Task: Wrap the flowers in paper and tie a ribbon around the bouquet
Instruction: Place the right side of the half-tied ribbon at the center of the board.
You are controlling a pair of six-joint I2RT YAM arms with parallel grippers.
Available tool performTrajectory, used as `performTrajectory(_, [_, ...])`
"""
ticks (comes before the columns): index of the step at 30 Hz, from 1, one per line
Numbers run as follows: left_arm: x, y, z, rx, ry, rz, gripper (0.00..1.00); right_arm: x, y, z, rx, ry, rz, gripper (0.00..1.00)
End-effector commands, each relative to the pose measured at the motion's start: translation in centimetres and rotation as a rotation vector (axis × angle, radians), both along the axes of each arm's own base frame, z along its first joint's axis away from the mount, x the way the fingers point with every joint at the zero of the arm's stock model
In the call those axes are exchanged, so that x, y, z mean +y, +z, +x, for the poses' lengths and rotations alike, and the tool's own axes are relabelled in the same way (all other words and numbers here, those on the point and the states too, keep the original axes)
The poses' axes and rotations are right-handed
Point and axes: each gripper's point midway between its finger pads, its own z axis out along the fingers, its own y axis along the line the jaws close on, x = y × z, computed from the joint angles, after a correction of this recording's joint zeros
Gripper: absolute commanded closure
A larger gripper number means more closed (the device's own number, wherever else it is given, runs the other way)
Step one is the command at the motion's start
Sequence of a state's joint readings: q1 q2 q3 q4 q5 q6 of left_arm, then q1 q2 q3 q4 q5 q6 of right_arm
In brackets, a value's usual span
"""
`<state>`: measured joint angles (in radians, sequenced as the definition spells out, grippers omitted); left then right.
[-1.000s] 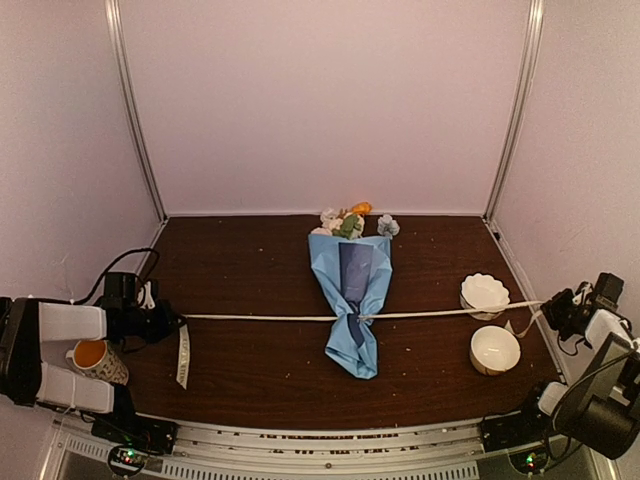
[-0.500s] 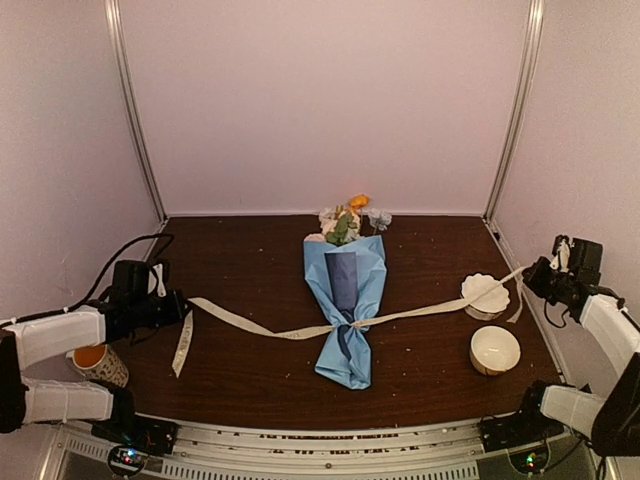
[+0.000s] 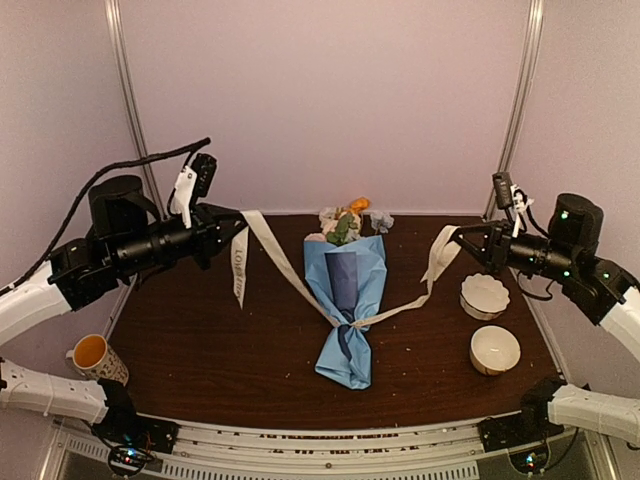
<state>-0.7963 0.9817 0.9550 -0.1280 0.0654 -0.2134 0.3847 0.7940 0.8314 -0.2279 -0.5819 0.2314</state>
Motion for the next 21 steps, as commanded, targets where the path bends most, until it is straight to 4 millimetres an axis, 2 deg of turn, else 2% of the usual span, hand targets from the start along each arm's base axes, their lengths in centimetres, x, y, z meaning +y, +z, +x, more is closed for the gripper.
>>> performTrajectory(1, [-2.7,2.4,-3.0,-0.147,-0.128,0.09,1.0,2.0,-0.7,-4.4,0.069,0.129,0.073,1.0])
performTrajectory(2, [-3.5,2.6,-3.7,-0.164,-0.158,0.101,1.0,1.6,-1.9,-4.1,0.125,0.071,0.116,1.0])
performTrajectory(3, [-4.4,2.6,-4.3,-0.178,-0.19,0.111,1.0,1.4,-4.0,-3.9,0.208,0.019,0.176,1.0])
performTrajectory(4, [-5.1,2.6,-4.8,-0.186,-0.213,0.119,1.0,1.1,-6.8,-3.8,0.303,-0.032,0.209,0.95])
performTrajectory(6, [-6.2,2.6,-5.5,-0.189,-0.243,0.133,1.0,-1.1,-14.0,-4.1,0.518,-0.192,0.087,0.75])
performTrajectory(7, [-6.6,2.5,-5.7,-0.187,-0.257,0.141,1.0,-2.5,-16.6,-4.7,0.591,-0.255,-0.025,0.62])
performTrajectory(8, [-6.9,2.7,-5.9,-0.192,-0.266,0.143,1.0,-3.4,-17.6,-5.3,0.627,-0.281,-0.097,0.48])
performTrajectory(9, [-7.2,2.9,-6.1,-0.197,-0.275,0.144,1.0,-3.7,-17.7,-5.7,0.636,-0.281,-0.144,0.34])
performTrajectory(10, [-7.4,3.0,-6.3,-0.202,-0.285,0.147,1.0,-3.7,-16.9,-5.8,0.606,-0.266,-0.161,0.25])
performTrajectory(11, [-7.5,3.2,-6.4,-0.211,-0.294,0.148,1.0,-3.1,-15.2,-5.8,0.548,-0.237,-0.153,0.16])
performTrajectory(13, [-7.8,3.4,-6.4,-0.229,-0.303,0.161,1.0,-1.3,-11.1,-5.5,0.387,-0.151,-0.128,0.09])
performTrajectory(15, [-7.9,3.6,-6.1,-0.247,-0.295,0.182,1.0,0.8,-8.0,-5.2,0.248,-0.074,-0.125,0.06])
performTrajectory(17, [-7.9,4.0,-5.8,-0.265,-0.28,0.191,1.0,3.9,-6.6,-5.2,0.164,0.037,-0.144,0.09])
performTrajectory(21, [-7.5,5.7,-4.9,-0.309,-0.222,0.195,1.0,11.4,-4.1,-6.4,-0.003,0.325,-0.126,0.13])
